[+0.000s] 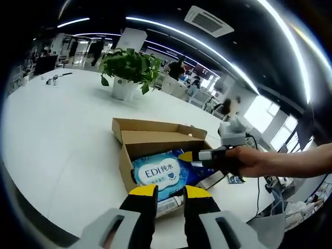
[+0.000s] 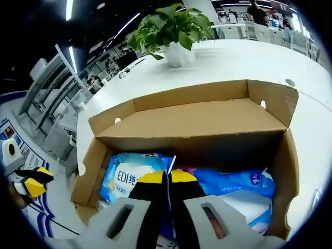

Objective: Operate the shoe box by opening the lid, removing the specified soft item, and placing it in the target area until the item is outside and the box remains undamaged.

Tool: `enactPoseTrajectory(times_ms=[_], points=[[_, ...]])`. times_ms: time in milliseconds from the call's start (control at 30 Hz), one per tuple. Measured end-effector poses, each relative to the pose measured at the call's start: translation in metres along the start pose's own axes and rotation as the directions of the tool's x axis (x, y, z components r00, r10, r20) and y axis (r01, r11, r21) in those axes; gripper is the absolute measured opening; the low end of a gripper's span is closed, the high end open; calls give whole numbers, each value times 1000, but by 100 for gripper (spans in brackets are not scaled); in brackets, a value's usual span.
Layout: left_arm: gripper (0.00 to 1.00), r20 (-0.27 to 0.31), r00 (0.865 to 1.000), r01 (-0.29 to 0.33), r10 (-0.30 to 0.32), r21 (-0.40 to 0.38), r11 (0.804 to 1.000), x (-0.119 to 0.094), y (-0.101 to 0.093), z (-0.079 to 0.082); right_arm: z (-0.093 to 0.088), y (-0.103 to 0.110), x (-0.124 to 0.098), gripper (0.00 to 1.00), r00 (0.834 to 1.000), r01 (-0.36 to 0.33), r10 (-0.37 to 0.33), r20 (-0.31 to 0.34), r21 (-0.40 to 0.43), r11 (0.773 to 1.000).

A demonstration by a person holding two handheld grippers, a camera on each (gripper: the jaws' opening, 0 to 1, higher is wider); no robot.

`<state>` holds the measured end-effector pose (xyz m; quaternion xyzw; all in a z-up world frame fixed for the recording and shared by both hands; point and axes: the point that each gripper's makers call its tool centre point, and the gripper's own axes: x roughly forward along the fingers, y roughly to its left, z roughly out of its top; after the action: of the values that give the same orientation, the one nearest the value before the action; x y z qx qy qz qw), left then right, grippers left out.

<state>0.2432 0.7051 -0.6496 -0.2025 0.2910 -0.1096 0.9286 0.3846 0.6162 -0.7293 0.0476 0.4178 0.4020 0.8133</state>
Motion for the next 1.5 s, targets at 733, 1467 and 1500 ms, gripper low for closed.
enactPoseTrajectory(times_ms=[733, 1467, 1500], points=[[19, -43, 997, 62, -61, 30, 998, 22, -29, -3, 7, -13, -45, 0, 995, 34, -40, 93, 64, 997], [19, -135, 989, 69, -61, 60, 996, 51, -31, -10, 11, -16, -86, 0, 987, 50, -63, 145, 92, 994], [19, -141, 988, 69, -60, 58, 996, 54, -30, -10, 11, -14, -88, 0, 987, 49, -62, 145, 92, 995]])
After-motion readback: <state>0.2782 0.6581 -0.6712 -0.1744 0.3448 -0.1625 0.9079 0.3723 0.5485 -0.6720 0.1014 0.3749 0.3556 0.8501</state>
